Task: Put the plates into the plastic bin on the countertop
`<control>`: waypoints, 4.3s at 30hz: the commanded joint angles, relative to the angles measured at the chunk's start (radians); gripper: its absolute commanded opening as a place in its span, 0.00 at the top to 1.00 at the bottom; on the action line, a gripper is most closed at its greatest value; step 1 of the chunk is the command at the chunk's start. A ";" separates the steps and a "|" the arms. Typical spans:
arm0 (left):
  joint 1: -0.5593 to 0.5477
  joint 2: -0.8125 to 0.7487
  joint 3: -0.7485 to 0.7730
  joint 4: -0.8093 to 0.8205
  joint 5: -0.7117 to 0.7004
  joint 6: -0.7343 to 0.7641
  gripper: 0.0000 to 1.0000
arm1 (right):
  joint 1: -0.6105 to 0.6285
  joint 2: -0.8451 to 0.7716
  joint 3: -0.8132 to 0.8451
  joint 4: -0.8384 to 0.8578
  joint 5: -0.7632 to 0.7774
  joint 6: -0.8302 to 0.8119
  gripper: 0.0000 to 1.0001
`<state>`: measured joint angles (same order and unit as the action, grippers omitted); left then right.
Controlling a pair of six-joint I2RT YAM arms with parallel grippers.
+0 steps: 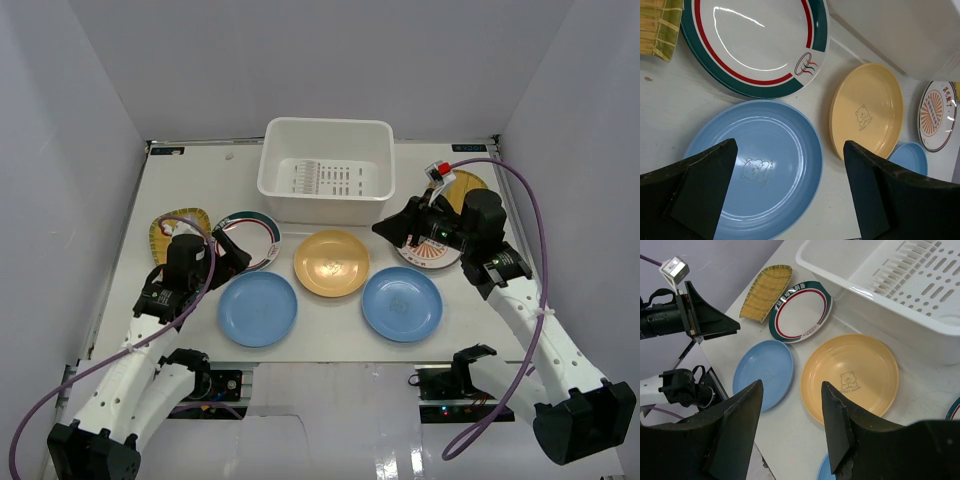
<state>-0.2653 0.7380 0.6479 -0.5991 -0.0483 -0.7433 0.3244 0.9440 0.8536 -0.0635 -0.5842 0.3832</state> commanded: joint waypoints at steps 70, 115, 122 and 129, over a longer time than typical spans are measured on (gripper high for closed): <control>0.408 0.221 0.269 0.867 0.399 -0.159 1.00 | 0.305 0.410 0.373 0.108 0.095 0.045 0.01; 0.118 0.345 0.286 0.367 0.493 0.237 0.02 | -0.010 1.135 1.004 -0.007 0.185 0.160 0.92; 0.083 0.369 0.280 0.389 0.508 0.248 0.02 | 0.042 1.205 1.019 -0.051 0.279 0.085 0.87; 0.058 0.363 0.266 0.400 0.531 0.246 0.02 | 0.085 1.218 1.075 -0.147 0.450 0.014 0.31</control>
<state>-0.1909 1.1240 0.9222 -0.2089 0.4717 -0.5175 0.3901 2.1986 1.8687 -0.2070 -0.2260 0.4454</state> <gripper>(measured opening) 0.979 0.627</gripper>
